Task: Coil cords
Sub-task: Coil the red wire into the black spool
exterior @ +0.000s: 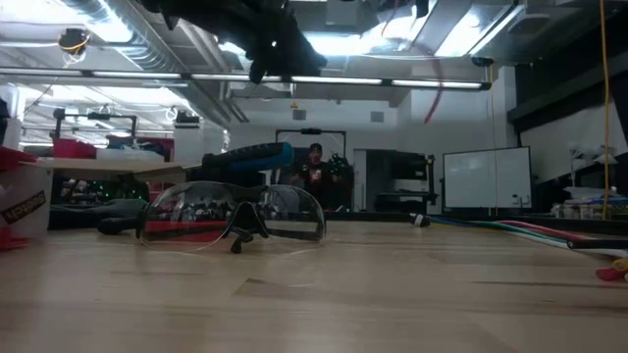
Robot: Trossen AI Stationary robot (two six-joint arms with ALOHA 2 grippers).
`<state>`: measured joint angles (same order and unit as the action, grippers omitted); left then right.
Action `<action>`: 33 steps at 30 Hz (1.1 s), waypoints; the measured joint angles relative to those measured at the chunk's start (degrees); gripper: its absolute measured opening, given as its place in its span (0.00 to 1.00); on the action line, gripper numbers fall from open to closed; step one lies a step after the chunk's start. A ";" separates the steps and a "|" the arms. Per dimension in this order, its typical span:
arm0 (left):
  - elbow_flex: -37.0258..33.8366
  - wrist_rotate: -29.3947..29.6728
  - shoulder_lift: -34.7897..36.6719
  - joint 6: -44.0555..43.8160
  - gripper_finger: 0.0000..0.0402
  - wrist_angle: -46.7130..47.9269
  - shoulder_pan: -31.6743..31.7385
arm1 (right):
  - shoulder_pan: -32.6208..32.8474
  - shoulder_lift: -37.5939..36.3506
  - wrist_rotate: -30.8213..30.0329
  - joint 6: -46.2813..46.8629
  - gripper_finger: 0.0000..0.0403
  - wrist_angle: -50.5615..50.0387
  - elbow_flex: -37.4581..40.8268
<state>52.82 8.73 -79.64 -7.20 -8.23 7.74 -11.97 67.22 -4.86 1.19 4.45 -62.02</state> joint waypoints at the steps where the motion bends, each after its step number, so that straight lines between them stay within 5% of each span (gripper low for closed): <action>1: 0.00 0.02 -0.06 0.00 0.29 -1.03 -0.23 | 0.00 0.02 0.00 0.00 0.00 0.02 0.00; 18: 0.02 -2.22 -5.78 1.11 0.29 -14.78 -2.23 | -0.02 0.11 3.03 0.02 0.00 1.41 0.02; 33: 0.04 -2.66 -6.49 0.06 0.29 -17.96 -2.91 | -0.02 0.13 3.04 -0.03 0.00 1.81 0.04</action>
<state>52.86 6.07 -86.13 -7.14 -26.20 4.83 -11.99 67.35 -1.83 1.16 6.26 -61.98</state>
